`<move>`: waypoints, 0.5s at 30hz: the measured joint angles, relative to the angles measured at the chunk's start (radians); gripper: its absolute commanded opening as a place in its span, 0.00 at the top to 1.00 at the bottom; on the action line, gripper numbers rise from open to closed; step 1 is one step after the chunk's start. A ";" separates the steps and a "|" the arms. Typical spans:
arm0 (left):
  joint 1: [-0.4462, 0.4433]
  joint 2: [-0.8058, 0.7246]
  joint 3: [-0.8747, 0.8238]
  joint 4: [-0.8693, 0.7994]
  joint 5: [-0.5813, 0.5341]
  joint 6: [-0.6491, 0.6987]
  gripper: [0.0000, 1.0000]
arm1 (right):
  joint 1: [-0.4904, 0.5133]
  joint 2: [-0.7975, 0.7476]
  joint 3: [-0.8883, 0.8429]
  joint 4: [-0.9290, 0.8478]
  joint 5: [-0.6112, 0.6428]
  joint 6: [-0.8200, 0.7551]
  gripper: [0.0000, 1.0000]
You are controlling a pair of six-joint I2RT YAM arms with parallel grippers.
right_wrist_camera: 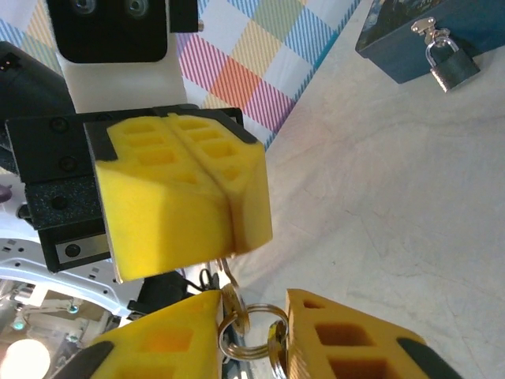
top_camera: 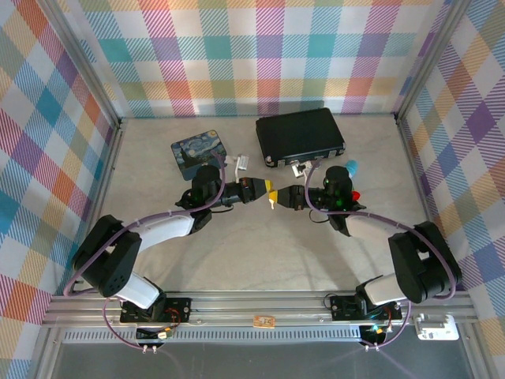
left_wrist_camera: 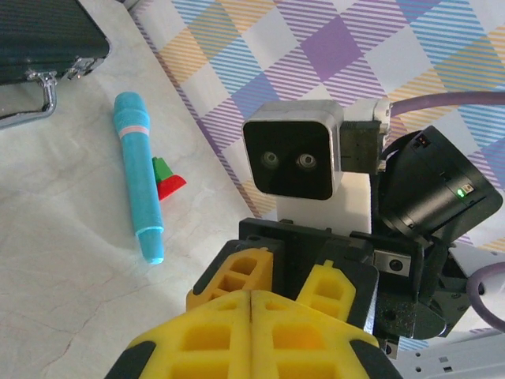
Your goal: Unlock the padlock with the key
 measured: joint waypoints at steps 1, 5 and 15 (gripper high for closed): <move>0.000 0.006 -0.002 0.009 0.000 -0.008 1.00 | 0.000 0.007 0.000 0.007 -0.001 0.005 0.90; 0.002 0.014 -0.008 0.017 -0.003 -0.019 0.65 | 0.000 0.011 0.000 0.013 -0.001 0.005 0.95; 0.026 -0.163 -0.076 -0.070 -0.158 -0.009 0.07 | 0.000 -0.120 0.017 -0.286 0.065 -0.198 0.95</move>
